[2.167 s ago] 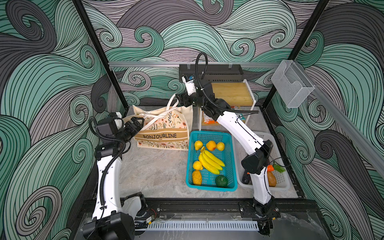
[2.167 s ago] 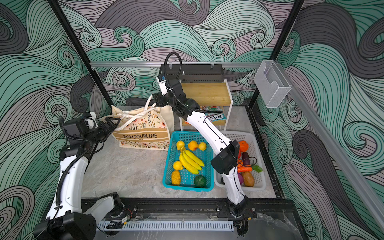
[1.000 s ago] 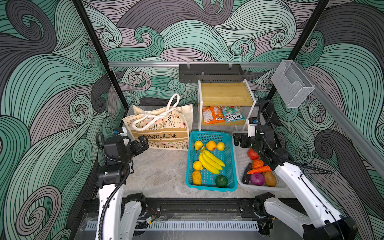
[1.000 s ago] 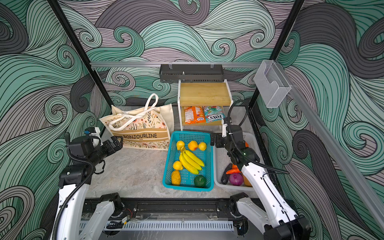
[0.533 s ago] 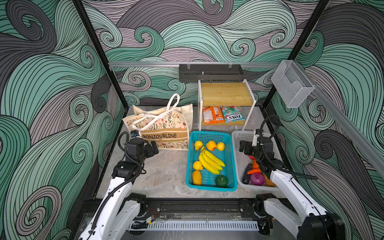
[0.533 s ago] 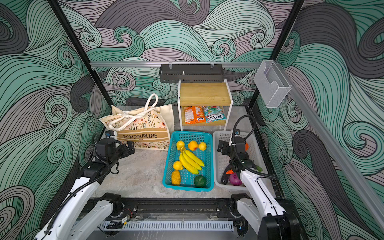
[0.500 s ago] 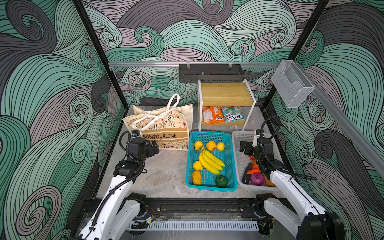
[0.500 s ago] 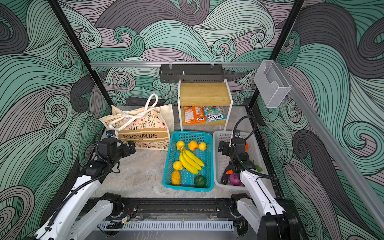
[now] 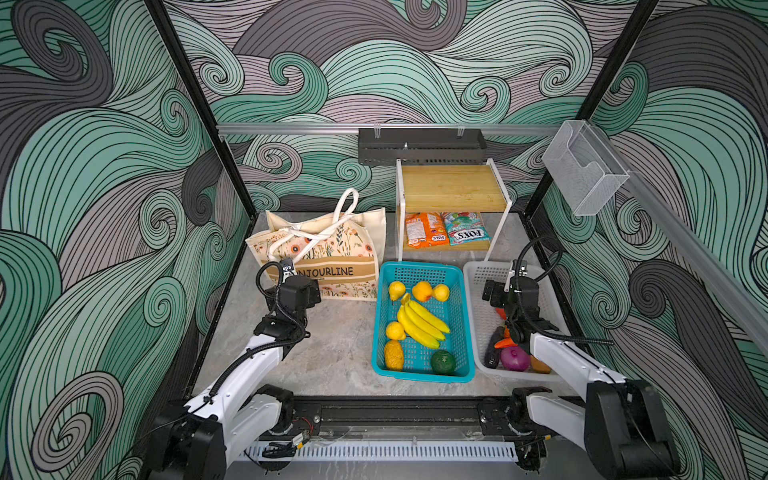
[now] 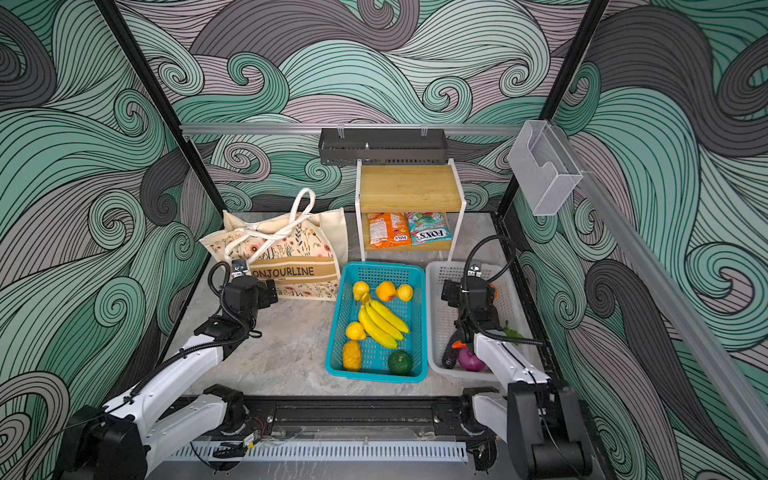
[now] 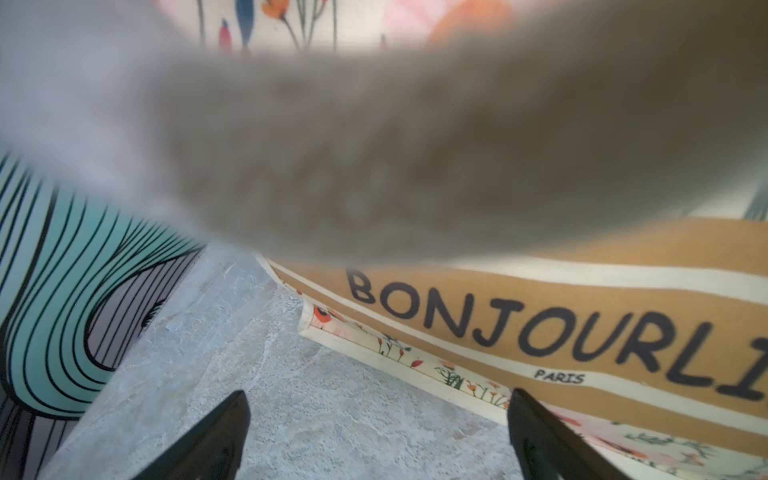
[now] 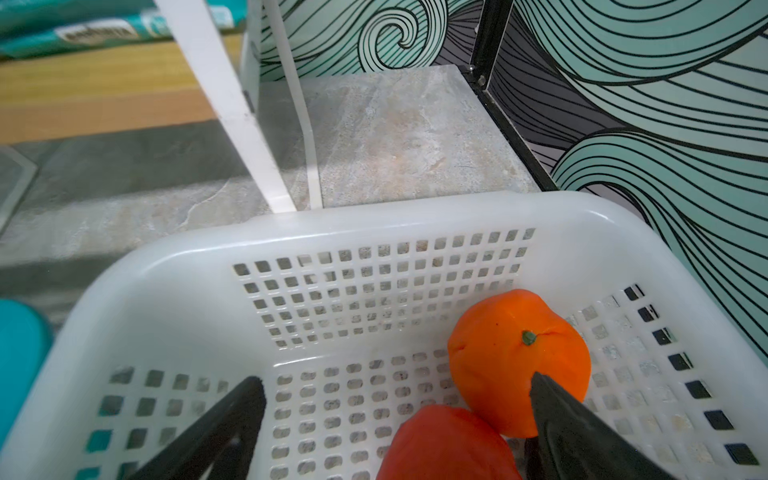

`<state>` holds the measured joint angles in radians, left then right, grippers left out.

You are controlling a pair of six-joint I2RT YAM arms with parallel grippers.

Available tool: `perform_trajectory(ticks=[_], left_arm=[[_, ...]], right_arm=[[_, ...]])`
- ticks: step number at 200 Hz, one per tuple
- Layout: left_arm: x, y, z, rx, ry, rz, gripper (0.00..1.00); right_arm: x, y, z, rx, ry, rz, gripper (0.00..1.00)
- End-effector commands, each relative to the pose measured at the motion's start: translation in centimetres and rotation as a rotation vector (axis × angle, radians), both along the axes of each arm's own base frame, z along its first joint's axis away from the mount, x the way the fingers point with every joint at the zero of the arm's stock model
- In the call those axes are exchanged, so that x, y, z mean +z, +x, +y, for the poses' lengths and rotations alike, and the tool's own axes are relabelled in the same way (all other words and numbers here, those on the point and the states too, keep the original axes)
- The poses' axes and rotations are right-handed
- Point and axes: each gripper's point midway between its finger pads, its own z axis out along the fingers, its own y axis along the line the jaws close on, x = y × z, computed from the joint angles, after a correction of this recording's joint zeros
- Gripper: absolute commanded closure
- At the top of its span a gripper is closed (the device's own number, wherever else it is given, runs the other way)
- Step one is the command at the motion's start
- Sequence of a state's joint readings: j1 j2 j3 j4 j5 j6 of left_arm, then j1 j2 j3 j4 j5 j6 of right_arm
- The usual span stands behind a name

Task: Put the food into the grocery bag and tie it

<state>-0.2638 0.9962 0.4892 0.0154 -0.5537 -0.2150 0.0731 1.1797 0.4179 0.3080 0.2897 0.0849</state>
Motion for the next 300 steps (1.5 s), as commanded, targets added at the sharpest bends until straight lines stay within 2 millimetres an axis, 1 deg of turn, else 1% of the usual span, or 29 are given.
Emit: perform_trajectory(ticks=[1, 22, 35, 59, 78, 96, 107, 115, 126, 140, 144, 145, 148, 159, 166, 176, 180, 184, 199, 300], left_arm=[[1.7, 1.5, 0.7, 0.014, 0.080, -0.058, 0.01], [1.0, 2.7, 0.2, -0.036, 0.106, -0.061, 0.01], [0.6, 3.3, 0.1, -0.054, 0.113, -0.072, 0.01], [-0.3, 4.3, 0.5, -0.078, 0.101, -0.072, 0.02], [-1.2, 5.0, 1.3, -0.080, 0.093, -0.062, 0.01], [-2.6, 5.6, 2.5, -0.076, 0.022, -0.065, 0.02], [-3.2, 6.1, 2.4, -0.105, -0.017, -0.079, 0.02], [-3.3, 6.3, 2.5, -0.114, -0.012, -0.073, 0.01], [-3.3, 6.6, 2.5, -0.121, -0.012, -0.078, 0.01], [-4.1, 7.0, 2.5, -0.137, -0.022, -0.083, 0.01], [-4.0, 7.1, 2.5, -0.140, -0.023, -0.096, 0.01], [-4.5, 7.1, 2.5, -0.141, -0.024, -0.084, 0.01], [-5.1, 7.2, 2.5, -0.145, -0.029, -0.072, 0.01], [-5.9, 7.6, 2.3, -0.161, -0.039, -0.053, 0.01], [-6.4, 7.9, 2.2, -0.171, -0.038, -0.038, 0.01], [-6.5, 8.0, 2.2, -0.175, -0.047, -0.032, 0.01], [-6.6, 8.0, 2.3, -0.174, -0.054, -0.022, 0.01], [-6.6, 8.1, 2.3, -0.174, -0.056, -0.022, 0.01], [-6.7, 8.1, 2.5, -0.172, -0.064, -0.017, 0.01], [-6.7, 7.9, 3.4, -0.121, -0.077, -0.034, 0.02]], right_arm=[[0.8, 1.1, -0.7, -0.032, -0.021, -0.079, 0.01], [0.8, 1.4, -0.8, -0.035, -0.028, -0.124, 0.01], [1.2, 1.6, -0.8, -0.023, -0.052, -0.153, 0.01], [1.7, 1.7, -0.9, -0.026, -0.068, -0.203, 0.02], [1.7, 2.3, -0.7, -0.017, -0.055, -0.226, 0.01], [0.8, 3.3, -0.1, 0.016, -0.043, -0.227, 0.01], [0.1, 3.7, 0.0, 0.019, -0.040, -0.214, 0.01], [0.0, 3.9, 0.1, 0.028, -0.044, -0.230, 0.01], [-0.4, 3.9, 0.5, 0.051, -0.039, -0.206, 0.01], [-0.8, 4.0, 0.7, 0.063, -0.038, -0.203, 0.01], [-1.1, 4.1, 0.6, 0.063, -0.039, -0.202, 0.01], [-1.1, 4.2, 0.7, 0.065, -0.039, -0.207, 0.01], [-1.1, 4.3, 0.8, 0.070, -0.040, -0.216, 0.03], [-1.1, 4.8, 1.3, 0.100, -0.043, -0.209, 0.04], [-1.6, 4.7, 1.3, 0.104, -0.039, -0.157, 0.05], [-1.6, 4.9, 1.3, 0.104, -0.038, -0.163, 0.04], [-1.5, 4.9, 1.3, 0.103, -0.040, -0.176, 0.02], [-1.4, 5.0, 1.3, 0.102, -0.041, -0.184, 0.01], [-1.7, 4.8, 1.3, 0.101, -0.036, -0.152, 0.01], [-1.6, 4.9, 1.3, 0.103, -0.038, -0.163, 0.01]])
